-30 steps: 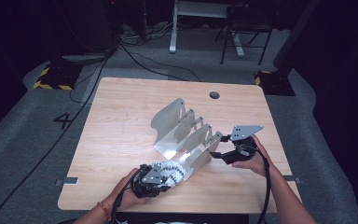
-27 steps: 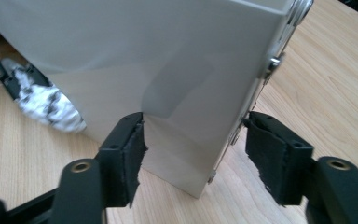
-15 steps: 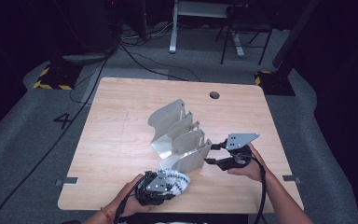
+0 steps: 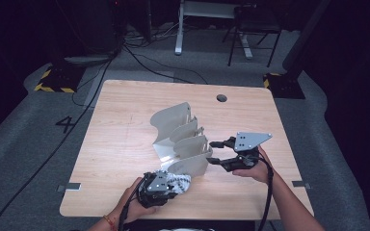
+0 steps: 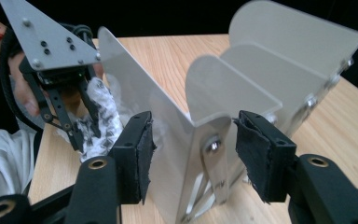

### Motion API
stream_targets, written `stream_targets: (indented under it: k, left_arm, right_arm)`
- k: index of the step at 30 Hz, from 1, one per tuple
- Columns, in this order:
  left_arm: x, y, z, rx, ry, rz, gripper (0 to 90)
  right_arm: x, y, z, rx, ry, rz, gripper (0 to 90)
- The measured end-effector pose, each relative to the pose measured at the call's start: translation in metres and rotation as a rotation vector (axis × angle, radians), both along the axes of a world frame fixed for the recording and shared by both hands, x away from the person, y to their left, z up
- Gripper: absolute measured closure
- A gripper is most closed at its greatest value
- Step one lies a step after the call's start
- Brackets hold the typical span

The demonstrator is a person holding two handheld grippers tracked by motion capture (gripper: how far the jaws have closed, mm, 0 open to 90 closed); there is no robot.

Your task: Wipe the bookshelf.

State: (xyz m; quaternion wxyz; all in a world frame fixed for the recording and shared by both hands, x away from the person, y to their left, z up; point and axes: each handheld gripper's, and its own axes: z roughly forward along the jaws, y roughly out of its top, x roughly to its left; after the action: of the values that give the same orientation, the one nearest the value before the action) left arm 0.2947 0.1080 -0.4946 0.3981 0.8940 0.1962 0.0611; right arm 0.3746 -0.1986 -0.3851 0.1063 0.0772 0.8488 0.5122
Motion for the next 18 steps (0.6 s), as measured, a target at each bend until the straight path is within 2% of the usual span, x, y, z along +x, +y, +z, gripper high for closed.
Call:
stream_targets:
  k: [2,5,8,13,15,18]
  left_arm:
    - [0.001,0.001,0.000,0.000,-0.006,0.014,75.5]
    - [0.002,0.002,0.001,-0.007,-0.013,0.033,75.5]
    - [0.004,0.004,0.002,-0.007,-0.023,0.052,75.5]
    - [0.008,0.012,0.005,-0.011,-0.042,0.103,75.6]
    - [0.008,0.015,0.009,-0.034,-0.061,0.118,75.6]
    - [0.005,0.017,0.020,-0.065,-0.118,0.119,76.1]
  right_arm:
    - [0.001,0.003,0.001,0.005,-0.002,0.021,49.6]
    - [0.000,0.006,0.000,-0.006,-0.016,0.024,50.0]
    - [-0.001,0.005,0.000,-0.001,-0.015,0.027,54.1]
    - [-0.009,0.008,0.002,-0.018,-0.025,0.064,57.2]
    - [-0.012,0.009,0.002,-0.022,-0.029,0.072,59.2]
    - [-0.015,0.012,0.002,-0.023,-0.033,0.073,63.2]
